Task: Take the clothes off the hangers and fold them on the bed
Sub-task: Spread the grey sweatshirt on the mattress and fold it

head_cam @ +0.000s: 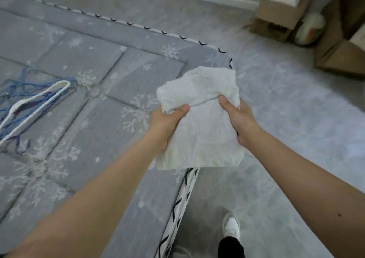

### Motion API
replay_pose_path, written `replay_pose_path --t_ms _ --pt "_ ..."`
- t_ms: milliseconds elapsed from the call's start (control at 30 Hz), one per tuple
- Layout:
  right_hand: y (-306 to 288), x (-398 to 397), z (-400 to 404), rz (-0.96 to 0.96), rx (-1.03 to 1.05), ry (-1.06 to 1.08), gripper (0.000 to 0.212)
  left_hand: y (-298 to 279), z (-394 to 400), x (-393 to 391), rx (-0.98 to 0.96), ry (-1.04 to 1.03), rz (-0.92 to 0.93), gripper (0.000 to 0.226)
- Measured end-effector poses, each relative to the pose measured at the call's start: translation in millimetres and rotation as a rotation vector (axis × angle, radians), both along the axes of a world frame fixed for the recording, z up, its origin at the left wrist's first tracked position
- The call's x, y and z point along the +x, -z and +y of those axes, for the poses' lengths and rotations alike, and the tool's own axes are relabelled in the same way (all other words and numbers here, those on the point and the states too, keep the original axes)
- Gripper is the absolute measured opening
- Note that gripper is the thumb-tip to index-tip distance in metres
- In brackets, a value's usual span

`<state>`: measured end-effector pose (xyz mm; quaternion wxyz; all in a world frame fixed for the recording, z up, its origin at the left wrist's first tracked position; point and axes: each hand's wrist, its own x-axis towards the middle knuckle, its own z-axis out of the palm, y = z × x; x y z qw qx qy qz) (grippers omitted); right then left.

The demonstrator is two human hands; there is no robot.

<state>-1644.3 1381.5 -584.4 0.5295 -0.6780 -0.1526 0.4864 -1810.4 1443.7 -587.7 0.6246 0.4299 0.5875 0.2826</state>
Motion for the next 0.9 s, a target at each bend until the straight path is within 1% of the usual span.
replay_pose_path --t_ms 67,133,200,233,267,333,367,433,500,600,633,767,867,900 --pt "-11 48 -24 -0.022 0.022 0.084 0.046 -12 -12 54 0.007 0.070 -0.002 0.036" --pt "-22 107 -66 -0.024 0.044 0.215 0.047 -24 -36 125 -0.003 0.185 0.015 0.038" --pt "-29 138 -92 -0.035 0.039 0.267 0.041 -29 -50 163 0.019 0.244 -0.013 0.037" --pt "-38 171 -124 -0.055 0.044 0.347 0.039 -33 -72 204 0.013 0.322 -0.028 0.036" --pt "-41 188 -143 -0.070 0.041 0.384 0.039 -34 -85 226 0.006 0.357 -0.039 0.037" --pt "-54 241 -208 -0.119 0.023 0.519 0.041 -43 -133 291 -0.001 0.510 -0.059 0.045" --pt "-56 252 -224 -0.125 0.019 0.556 0.041 -46 -148 305 -0.010 0.553 -0.060 0.047" --pt "-71 291 -288 -0.142 0.005 0.673 0.040 -58 -200 359 -0.020 0.677 -0.090 0.045" --pt "-86 318 -350 -0.151 0.021 0.786 0.040 -71 -253 403 -0.023 0.773 -0.113 0.040" --pt "-107 343 -425 -0.188 0.021 0.914 0.039 -87 -319 453 -0.029 0.900 -0.155 0.044" --pt "-118 353 -462 -0.210 0.013 0.986 0.039 -96 -353 475 -0.045 0.973 -0.150 0.046" --pt "-140 371 -564 -0.228 -0.019 1.173 0.034 -120 -448 522 -0.129 1.139 -0.175 0.055" --pt "-152 377 -623 -0.232 -0.035 1.276 0.024 -133 -505 549 -0.187 1.260 -0.208 0.054" --pt "-157 375 -653 -0.236 -0.033 1.328 0.023 -139 -535 557 -0.195 1.320 -0.204 0.049"
